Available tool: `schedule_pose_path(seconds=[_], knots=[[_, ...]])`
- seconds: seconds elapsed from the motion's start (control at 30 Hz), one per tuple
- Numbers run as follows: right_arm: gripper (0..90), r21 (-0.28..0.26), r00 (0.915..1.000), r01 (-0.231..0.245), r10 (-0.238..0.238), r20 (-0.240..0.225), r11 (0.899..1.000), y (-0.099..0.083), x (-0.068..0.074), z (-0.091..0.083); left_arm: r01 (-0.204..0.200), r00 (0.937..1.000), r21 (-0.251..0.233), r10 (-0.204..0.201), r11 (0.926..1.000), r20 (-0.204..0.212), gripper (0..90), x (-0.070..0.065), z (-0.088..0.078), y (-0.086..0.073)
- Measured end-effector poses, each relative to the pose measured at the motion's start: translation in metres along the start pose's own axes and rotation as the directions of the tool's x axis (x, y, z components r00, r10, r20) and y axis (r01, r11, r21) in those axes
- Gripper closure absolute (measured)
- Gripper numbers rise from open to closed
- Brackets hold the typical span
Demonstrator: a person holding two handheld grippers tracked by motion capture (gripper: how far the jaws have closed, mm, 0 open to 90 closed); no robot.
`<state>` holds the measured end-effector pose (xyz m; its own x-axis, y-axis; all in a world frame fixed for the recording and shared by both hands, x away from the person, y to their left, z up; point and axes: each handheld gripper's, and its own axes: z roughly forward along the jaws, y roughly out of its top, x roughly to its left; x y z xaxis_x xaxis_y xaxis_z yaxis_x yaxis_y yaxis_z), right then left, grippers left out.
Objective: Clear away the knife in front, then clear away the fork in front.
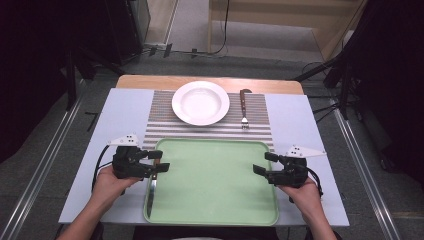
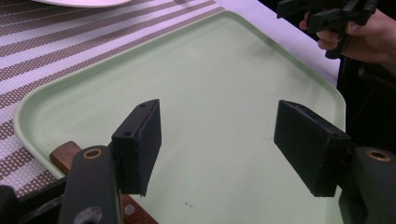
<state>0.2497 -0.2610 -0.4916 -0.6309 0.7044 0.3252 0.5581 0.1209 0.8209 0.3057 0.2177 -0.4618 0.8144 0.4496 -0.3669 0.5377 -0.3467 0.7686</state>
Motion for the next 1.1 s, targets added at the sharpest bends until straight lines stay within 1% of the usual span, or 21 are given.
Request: schedule_pose_path(seconds=[0.03, 0.1, 0.17, 0.2, 0.23, 0.27, 0.3, 0.33, 0.37, 0.47, 0.5, 0.53, 0.63, 0.8, 0.83, 0.87, 0.9, 0.93, 0.97, 1.07, 1.1], knots=[[22.0, 0.0, 1.0, 0.0, 0.0, 0.0, 1.0, 0.0, 0.0, 0.0, -0.003, 0.9999, 0.006, 0.003, 1.0, 0.012, 32.0, 0.001, 0.0, 0.0], [21.9, -0.004, 1.0, 0.003, -0.003, 0.009, 1.0, 0.005, -0.001, 0.002, 0.005, 0.9976, 0.017, -0.006, 0.9998, 0.069, 31.1, 0.002, 0.002, -0.001], [21.9, -0.005, 0.9999, 0.004, -0.004, 0.01, 1.0, 0.007, -0.002, 0.004, -0.006, 0.9958, 0.004, 0.005, 1.0, 0.091, 31.1, 0.0, 0.002, 0.0], [21.9, -0.002, 0.9999, 0.003, -0.003, 0.013, 1.0, 0.01, -0.003, 0.005, -0.021, 0.9944, 0.004, 0.021, 0.9998, 0.104, 31.0, -0.001, 0.003, 0.001], [21.9, 0.007, 0.9995, 0.017, -0.018, 0.027, 1.0, 0.014, -0.004, 0.009, -0.042, 0.9936, 0.005, 0.041, 0.9991, 0.105, 30.9, -0.002, 0.003, 0.001], [21.9, 0.007, 0.9995, 0.017, -0.018, 0.027, 1.0, 0.014, -0.004, 0.009, -0.055, 0.9935, 0.007, 0.054, 0.9985, 0.101, 30.9, -0.003, 0.004, 0.001], [21.9, 0.004, 0.9993, 0.023, -0.023, 0.029, 1.0, 0.018, -0.005, 0.012, -0.061, 0.9939, 0.012, 0.059, 0.9981, 0.093, 27.6, -0.003, 0.005, 0.001], [21.9, 0.004, 0.9993, 0.023, -0.023, 0.029, 1.0, 0.018, -0.005, 0.012, -0.065, 0.9947, 0.019, 0.063, 0.9977, 0.081, 27.6, -0.003, 0.005, 0.0], [21.9, -0.002, 0.9992, 0.022, -0.022, 0.035, 1.0, 0.021, -0.007, 0.015, -0.061, 0.9958, 0.023, 0.06, 0.9978, 0.069, 27.5, -0.004, 0.006, 0.0], [21.9, -0.001, 0.9989, 0.025, -0.025, 0.041, 1.0, 0.025, -0.009, 0.019, -0.054, 0.9967, 0.026, 0.053, 0.9982, 0.062, 27.6, -0.003, 0.006, 0.0], [21.9, 0.001, 0.9987, 0.028, -0.028, 0.042, 1.0, 0.026, -0.01, 0.02, -0.051, 0.9964, 0.024, 0.049, 0.9984, 0.07, 27.6, -0.002, 0.006, -0.001], [21.9, 0.001, 0.9987, 0.028, -0.028, 0.042, 1.0, 0.026, -0.01, 0.02, -0.048, 0.9967, 0.029, 0.046, 0.9984, 0.068, 27.6, -0.002, 0.006, -0.001], [21.9, 0.0, 0.9984, 0.029, -0.029, 0.049, 1.0, 0.029, -0.013, 0.021, -0.031, 0.9952, 0.036, 0.028, 0.9989, 0.093, 27.8, -0.001, 0.006, -0.002], [21.9, -0.011, 0.9977, 0.022, -0.022, 0.064, 1.0, 0.033, -0.019, 0.023, -0.044, 0.9964, 0.06, 0.039, 0.9972, 0.075, 29.7, -0.001, 0.006, -0.005], [21.9, -0.007, 0.9971, 0.022, -0.021, 0.072, 1.0, 0.035, -0.022, 0.027, -0.036, 0.9958, 0.061, 0.03, 0.9975, 0.087, 29.6, 0.0, 0.007, -0.006], [21.9, -0.007, 0.9971, 0.022, -0.021, 0.072, 1.0, 0.035, -0.022, 0.027, -0.031, 0.9953, 0.06, 0.025, 0.9977, 0.094, 29.6, 0.0, 0.007, -0.006], [22.0, -0.006, 0.9969, 0.023, -0.022, 0.076, 1.0, 0.036, -0.023, 0.028, -0.026, 0.9956, 0.059, 0.021, 0.9979, 0.092, 29.6, 0.001, 0.006, -0.007], [22.2, -0.005, 0.9966, 0.02, -0.019, 0.081, 1.0, 0.039, -0.026, 0.031, -0.029, 0.9968, 0.057, 0.024, 0.9979, 0.076, 29.5, 0.002, 0.005, -0.007], [23.9, 0.001, 0.9966, 0.018, -0.018, 0.08, 1.0, 0.04, -0.028, 0.033, -0.029, 0.9968, 0.057, 0.024, 0.9979, 0.076, 29.5, 0.002, 0.005, -0.007], [24.2, 0.007, 0.997, 0.011, -0.011, 0.077, 1.0, 0.043, -0.032, 0.037, -0.029, 0.9983, 0.056, 0.026, 0.998, 0.052, 29.5, 0.002, 0.005, -0.008], [24.2, 0.009, 0.9968, 0.0, -0.001, 0.08, 1.0, 0.046, -0.036, 0.041, -0.029, 0.9984, 0.058, 0.026, 0.9979, 0.049, 29.6, 0.003, 0.005, -0.008]])
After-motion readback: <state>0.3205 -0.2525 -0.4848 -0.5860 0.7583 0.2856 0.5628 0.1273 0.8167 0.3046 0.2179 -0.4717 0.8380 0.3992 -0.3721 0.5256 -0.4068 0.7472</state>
